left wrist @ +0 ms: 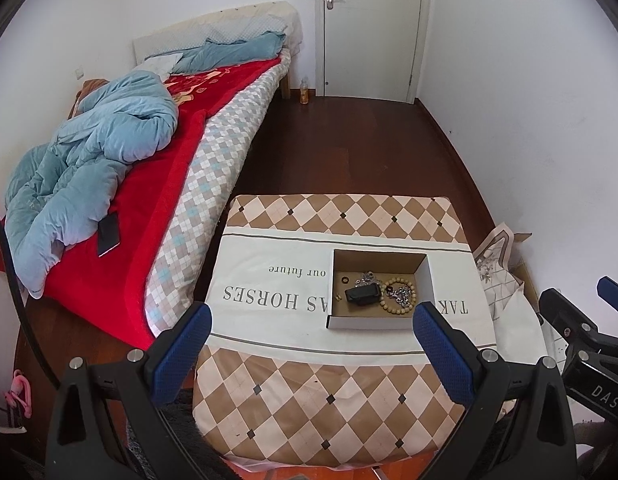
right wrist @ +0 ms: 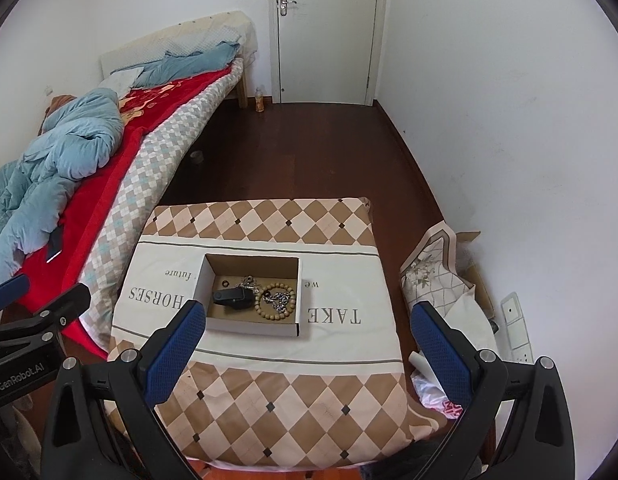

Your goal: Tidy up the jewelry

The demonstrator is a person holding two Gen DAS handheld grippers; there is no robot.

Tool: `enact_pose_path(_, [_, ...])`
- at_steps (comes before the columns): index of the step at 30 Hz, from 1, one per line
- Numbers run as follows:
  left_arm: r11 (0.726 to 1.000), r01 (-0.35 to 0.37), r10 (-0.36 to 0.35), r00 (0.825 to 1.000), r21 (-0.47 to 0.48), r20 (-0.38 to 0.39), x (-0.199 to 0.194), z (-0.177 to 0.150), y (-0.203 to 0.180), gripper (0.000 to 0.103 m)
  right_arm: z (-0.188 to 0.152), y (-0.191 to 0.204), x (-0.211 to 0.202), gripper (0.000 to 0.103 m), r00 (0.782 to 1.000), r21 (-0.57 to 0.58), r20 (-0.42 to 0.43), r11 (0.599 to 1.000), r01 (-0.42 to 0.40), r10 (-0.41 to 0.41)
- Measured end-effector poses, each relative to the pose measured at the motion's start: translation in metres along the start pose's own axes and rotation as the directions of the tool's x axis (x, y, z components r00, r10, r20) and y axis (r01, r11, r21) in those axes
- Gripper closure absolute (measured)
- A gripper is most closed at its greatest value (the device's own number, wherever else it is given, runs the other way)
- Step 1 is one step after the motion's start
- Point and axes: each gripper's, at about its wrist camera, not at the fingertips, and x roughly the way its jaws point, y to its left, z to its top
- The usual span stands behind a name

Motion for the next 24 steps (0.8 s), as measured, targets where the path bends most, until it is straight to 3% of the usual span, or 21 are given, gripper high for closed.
enact_pose_path(24, [1.0,0.0,-0.001,1.0,0.015,0.012,-0.003,-0.0008,-0.0049,0.0,-0.0063,-0.0057,-0.0013,0.0,1.0,0.012,-0.01,1.0,-0.002,0.003])
